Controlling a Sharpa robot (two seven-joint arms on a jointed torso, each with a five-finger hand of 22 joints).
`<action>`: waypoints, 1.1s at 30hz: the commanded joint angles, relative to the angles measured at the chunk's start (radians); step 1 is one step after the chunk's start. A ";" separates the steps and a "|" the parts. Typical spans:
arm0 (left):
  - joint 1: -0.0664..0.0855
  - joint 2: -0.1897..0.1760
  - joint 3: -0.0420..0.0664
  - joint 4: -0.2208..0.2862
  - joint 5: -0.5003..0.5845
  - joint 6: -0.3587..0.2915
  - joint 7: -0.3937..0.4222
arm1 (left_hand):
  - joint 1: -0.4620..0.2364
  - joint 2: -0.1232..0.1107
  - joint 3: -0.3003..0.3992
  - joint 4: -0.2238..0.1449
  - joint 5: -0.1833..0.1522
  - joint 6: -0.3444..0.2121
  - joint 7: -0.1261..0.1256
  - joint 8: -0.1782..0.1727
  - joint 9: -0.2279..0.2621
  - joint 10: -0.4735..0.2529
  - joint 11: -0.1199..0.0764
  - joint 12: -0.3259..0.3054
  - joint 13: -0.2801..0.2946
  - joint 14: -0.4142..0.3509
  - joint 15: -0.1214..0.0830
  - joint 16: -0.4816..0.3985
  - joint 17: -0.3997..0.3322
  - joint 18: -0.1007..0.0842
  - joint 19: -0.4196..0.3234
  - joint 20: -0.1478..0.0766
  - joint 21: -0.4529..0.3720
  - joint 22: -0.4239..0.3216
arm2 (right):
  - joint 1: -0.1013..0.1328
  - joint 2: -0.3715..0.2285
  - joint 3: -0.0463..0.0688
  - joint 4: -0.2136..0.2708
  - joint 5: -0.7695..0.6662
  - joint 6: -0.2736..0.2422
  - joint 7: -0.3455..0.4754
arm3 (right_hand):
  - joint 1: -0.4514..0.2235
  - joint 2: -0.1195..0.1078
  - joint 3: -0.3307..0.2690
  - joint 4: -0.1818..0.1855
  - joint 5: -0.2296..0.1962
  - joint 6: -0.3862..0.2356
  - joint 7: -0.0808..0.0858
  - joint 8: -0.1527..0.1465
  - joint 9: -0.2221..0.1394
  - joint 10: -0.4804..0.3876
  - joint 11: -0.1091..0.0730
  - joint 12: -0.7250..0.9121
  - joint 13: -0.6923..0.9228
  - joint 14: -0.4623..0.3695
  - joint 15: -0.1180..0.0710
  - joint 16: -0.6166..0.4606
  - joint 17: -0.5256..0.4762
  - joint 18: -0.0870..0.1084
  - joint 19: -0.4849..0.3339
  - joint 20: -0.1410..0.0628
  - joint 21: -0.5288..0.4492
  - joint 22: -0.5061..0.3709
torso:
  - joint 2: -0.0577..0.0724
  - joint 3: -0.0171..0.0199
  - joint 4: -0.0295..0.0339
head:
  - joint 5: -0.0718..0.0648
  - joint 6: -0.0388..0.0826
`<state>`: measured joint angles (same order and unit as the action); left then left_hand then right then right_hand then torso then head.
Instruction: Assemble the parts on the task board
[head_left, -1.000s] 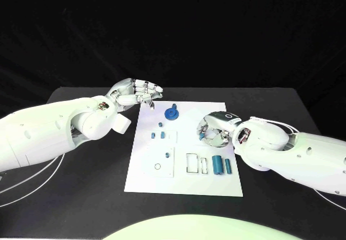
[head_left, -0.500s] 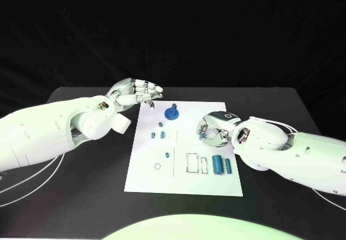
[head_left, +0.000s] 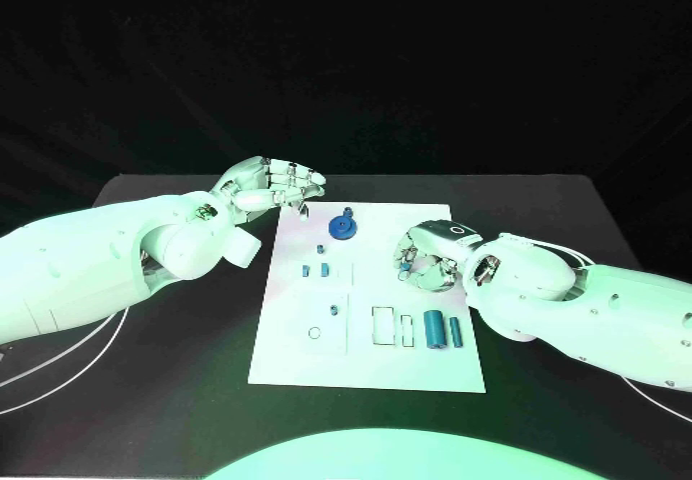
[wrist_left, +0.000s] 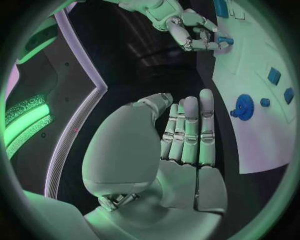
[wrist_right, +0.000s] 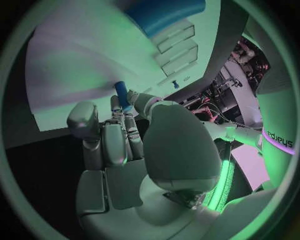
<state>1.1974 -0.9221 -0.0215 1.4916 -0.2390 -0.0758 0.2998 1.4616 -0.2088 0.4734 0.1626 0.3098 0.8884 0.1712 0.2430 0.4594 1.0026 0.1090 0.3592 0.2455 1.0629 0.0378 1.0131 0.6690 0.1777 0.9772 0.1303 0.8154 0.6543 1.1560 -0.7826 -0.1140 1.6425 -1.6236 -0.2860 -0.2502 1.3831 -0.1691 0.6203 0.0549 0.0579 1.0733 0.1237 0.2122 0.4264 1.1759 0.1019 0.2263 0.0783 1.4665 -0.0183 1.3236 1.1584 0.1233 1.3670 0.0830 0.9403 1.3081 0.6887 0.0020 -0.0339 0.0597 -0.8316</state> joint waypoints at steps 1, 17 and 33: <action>0.000 0.002 0.000 0.001 -0.001 0.019 0.006 | 0.004 0.002 -0.003 -0.002 0.006 0.003 0.004 -0.005 -0.001 0.007 0.002 -0.005 -0.001 -0.003 0.001 -0.005 -0.002 0.006 0.003 0.000 -0.006 -0.001 | -0.001 0.000 0.000 0.002 -0.010 -0.053 -0.003 | 0.018 0.029 0.011 -0.007 -0.007 0.006 -0.002 0.011 0.010 0.064 -0.052 0.008 0.024 0.023 -0.008 0.006 0.004 -0.015 0.010 -0.004 0.010 0.032 | 0.000 -0.0003 0.0005 | -0.001 0.001; 0.000 0.001 0.000 0.000 -0.001 0.020 0.005 | 0.007 0.005 -0.002 -0.003 0.008 0.004 0.004 -0.006 -0.001 0.008 0.002 -0.006 -0.001 -0.003 0.000 -0.005 -0.002 0.006 0.003 0.000 -0.006 0.000 | 0.025 -0.057 0.008 0.093 0.074 -0.109 0.021 | 0.021 0.025 0.016 -0.018 -0.007 0.010 -0.005 0.023 0.022 0.077 -0.056 0.007 0.031 0.025 -0.012 0.010 0.009 -0.018 0.015 -0.008 0.025 0.041 | -0.003 -0.0019 0.0002 | 0.001 0.004; -0.002 0.015 0.000 -0.009 -0.001 0.025 0.007 | 0.007 0.005 -0.002 -0.003 0.008 0.004 0.004 -0.006 -0.002 0.008 0.002 -0.006 -0.002 -0.003 0.000 -0.005 -0.002 0.006 0.003 0.000 -0.006 0.000 | 0.006 0.012 0.009 0.201 0.103 -0.167 0.099 | 0.024 0.025 0.019 -0.023 -0.005 0.009 -0.004 0.025 0.024 0.078 -0.056 0.004 0.032 0.025 -0.012 0.009 0.008 -0.017 0.014 -0.010 0.021 0.041 | -0.004 -0.0025 -0.0018 | 0.032 0.008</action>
<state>1.1960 -0.9106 -0.0221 1.4828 -0.2390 -0.0717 0.2991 1.4616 -0.2088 0.4734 0.1627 0.3137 0.8884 0.1712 0.2430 0.4595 1.0063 0.1127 0.3593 0.2448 1.0630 0.0378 1.0131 0.6682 0.1777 0.9772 0.1303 0.8154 0.6543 1.1648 -0.7729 -0.1043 1.8420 -1.5247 -0.4283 -0.1957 1.3871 -0.1604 0.6229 0.0521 0.0464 1.0776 0.1191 0.2323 0.4491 1.1837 0.1098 0.2288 0.0837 1.4668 -0.0251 1.3313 1.1674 0.1233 1.3789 0.0734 0.9662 1.3077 0.6852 0.0005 -0.0360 0.0859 -0.8235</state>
